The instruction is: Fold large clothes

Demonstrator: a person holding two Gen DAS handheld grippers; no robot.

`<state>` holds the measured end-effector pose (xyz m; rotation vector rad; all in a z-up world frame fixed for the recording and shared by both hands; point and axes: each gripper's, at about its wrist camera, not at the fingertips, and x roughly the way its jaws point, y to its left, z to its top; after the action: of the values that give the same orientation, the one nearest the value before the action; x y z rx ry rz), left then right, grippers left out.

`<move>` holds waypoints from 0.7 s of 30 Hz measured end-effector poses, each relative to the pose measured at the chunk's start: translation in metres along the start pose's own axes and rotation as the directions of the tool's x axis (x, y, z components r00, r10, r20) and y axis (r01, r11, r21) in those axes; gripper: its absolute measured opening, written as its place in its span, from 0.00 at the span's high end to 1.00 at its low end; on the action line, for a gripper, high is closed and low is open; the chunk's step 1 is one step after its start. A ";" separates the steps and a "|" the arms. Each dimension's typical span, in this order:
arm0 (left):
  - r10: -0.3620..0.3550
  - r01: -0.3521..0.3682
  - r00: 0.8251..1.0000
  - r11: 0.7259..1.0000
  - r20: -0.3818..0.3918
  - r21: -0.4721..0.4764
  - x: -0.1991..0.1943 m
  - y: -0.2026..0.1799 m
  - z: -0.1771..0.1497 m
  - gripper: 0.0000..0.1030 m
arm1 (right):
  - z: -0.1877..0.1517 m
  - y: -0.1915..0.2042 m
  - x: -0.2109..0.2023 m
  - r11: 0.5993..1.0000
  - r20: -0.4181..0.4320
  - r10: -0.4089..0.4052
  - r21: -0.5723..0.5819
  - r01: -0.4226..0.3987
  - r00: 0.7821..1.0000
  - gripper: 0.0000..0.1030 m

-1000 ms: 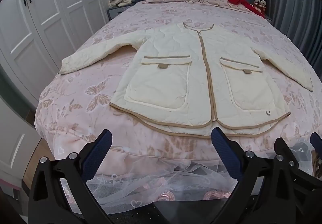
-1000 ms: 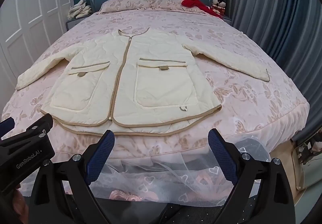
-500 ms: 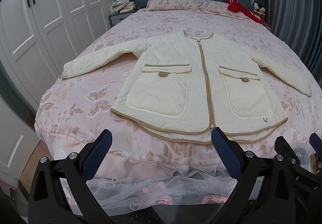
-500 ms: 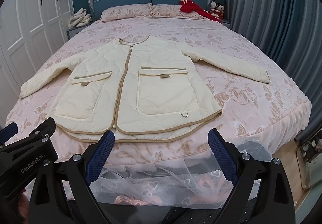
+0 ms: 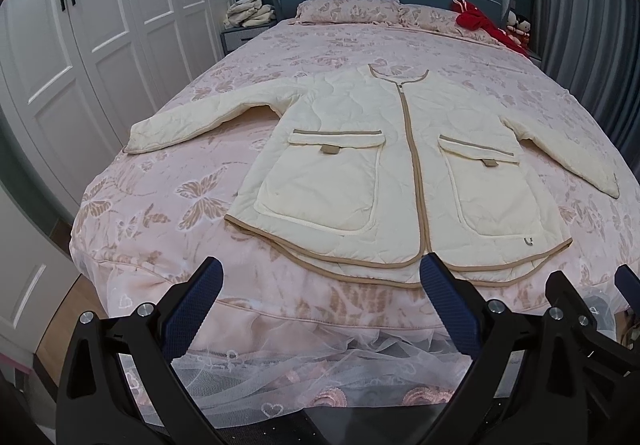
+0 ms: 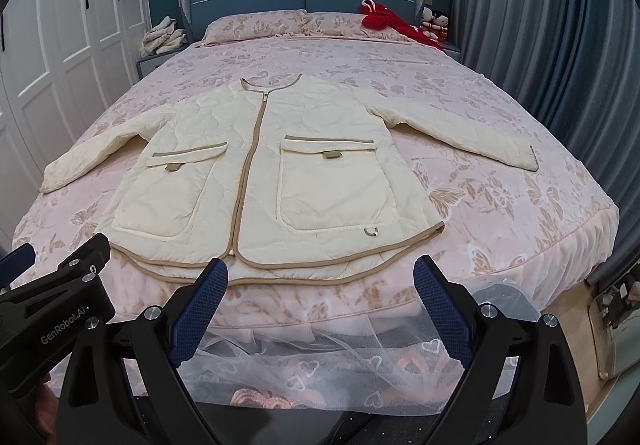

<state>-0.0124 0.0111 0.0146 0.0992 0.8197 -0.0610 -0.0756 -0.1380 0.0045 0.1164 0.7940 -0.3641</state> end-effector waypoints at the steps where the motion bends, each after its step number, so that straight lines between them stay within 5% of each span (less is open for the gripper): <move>1: 0.001 -0.001 1.000 1.000 0.002 0.000 0.000 0.000 0.000 0.07 | 0.000 0.000 0.000 1.000 0.001 0.000 -0.001 0.000 1.000 0.11; 21: 0.003 -0.003 1.000 1.000 0.014 -0.008 -0.004 0.003 0.003 0.07 | 0.001 0.000 -0.001 1.000 0.002 0.000 -0.001 0.000 1.000 0.11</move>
<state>-0.0123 0.0141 0.0198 0.0921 0.8060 -0.0554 -0.0757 -0.1376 0.0055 0.1147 0.7919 -0.3636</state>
